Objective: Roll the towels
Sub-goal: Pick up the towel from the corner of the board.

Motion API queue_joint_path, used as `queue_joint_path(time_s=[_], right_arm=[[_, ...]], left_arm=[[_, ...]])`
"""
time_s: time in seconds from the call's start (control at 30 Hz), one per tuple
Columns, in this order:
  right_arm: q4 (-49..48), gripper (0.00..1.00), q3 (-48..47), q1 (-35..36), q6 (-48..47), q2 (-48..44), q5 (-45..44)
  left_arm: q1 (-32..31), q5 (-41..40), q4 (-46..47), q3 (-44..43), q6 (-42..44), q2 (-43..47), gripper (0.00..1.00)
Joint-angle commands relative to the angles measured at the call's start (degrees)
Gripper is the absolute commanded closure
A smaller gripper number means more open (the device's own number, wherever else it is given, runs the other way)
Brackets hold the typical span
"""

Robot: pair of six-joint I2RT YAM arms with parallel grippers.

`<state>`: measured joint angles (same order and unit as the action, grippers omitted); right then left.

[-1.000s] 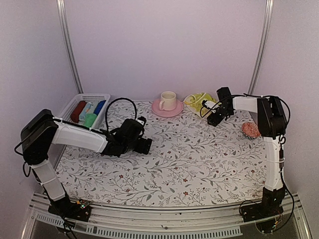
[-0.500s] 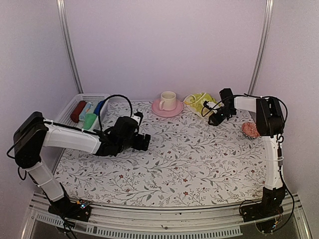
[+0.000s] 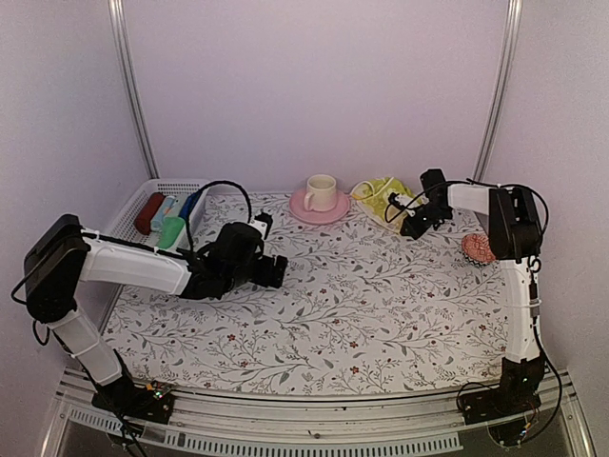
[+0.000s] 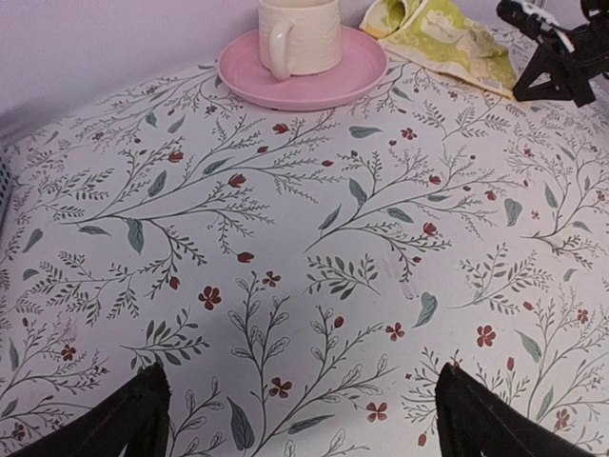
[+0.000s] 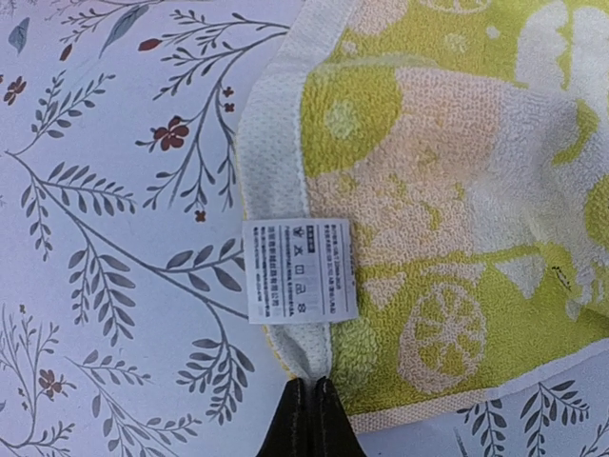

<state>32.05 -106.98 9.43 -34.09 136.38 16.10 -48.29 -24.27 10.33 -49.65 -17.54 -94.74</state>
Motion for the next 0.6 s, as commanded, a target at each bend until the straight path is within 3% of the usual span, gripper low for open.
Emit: queue_joint_path(time_s=[0.0,0.33,0.57], right_arm=[[5.9,0.98,-0.4,-0.3,-1.1,-5.8,6.5],[11.5,0.98,2.6,7.4,-4.6,-25.1,22.5],[12.1,0.98,2.2,13.9,-5.1,-36.0,31.4]], left_arm=[[-0.3,0.6,1.4,0.9,0.5,1.5,0.03],[-0.3,1.6,3.2,1.7,1.2,2.1,0.03],[-0.3,3.4,9.6,6.6,3.1,7.1,0.03]])
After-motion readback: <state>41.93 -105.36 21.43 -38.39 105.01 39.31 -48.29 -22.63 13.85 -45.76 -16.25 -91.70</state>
